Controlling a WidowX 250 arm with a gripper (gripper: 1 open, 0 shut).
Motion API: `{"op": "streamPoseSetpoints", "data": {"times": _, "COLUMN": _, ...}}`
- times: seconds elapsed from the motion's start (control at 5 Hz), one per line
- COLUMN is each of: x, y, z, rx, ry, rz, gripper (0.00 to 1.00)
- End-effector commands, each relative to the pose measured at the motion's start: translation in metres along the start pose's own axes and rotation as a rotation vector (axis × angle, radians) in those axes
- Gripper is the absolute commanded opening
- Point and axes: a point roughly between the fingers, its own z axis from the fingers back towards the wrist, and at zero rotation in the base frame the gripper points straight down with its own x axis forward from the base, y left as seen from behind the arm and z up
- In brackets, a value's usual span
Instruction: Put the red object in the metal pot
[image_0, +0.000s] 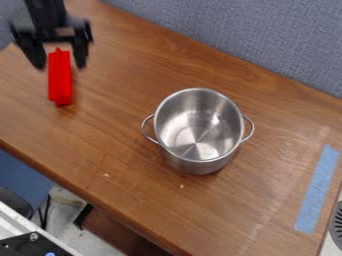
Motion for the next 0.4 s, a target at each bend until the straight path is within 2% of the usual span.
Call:
{"op": "streamPoseSetpoints", "data": {"times": 0.0, "x": 0.017, "y": -0.015, "z": -0.038, "rx": -0.004, "ry": -0.056, "rz": 0.013, "gripper": 1.0}}
{"op": "streamPoseSetpoints", "data": {"times": 0.2, "x": -0.001, "y": -0.019, "z": -0.003, "rx": 0.001, "ry": -0.037, "rz": -0.116, "gripper": 1.0}}
